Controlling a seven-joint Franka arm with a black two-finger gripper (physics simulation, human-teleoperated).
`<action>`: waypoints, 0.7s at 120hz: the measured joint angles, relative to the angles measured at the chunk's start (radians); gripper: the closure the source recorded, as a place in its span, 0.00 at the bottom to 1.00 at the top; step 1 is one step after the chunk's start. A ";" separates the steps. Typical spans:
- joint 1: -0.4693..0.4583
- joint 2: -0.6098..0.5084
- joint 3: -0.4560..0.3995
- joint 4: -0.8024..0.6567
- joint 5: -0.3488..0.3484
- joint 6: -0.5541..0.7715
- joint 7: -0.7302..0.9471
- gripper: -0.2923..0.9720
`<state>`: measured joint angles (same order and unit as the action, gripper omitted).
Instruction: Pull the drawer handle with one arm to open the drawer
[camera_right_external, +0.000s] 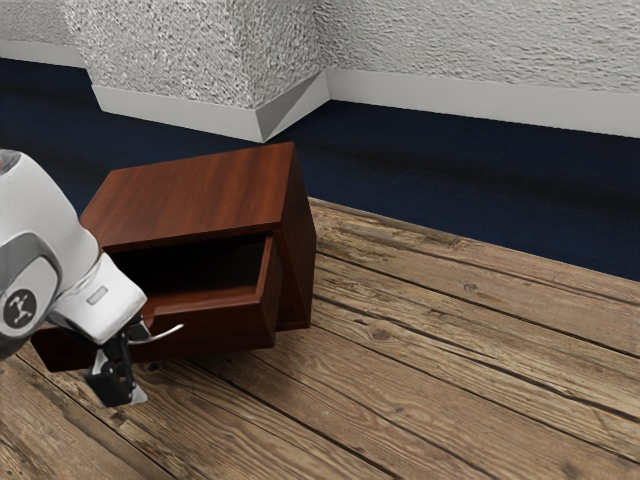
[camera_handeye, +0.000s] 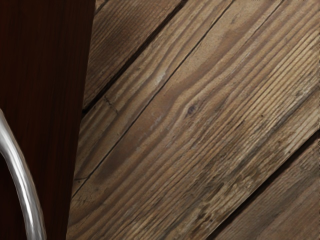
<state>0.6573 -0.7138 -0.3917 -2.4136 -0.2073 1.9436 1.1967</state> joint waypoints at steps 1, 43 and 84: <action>0.000 -0.001 -0.002 0.000 0.000 0.000 0.000 0.29; 0.007 -0.016 -0.039 0.026 0.040 0.002 -0.008 0.41; 0.002 -0.016 -0.050 0.164 0.052 -0.038 -0.016 0.27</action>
<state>0.6593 -0.7300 -0.4415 -2.2492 -0.1558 1.9058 1.1809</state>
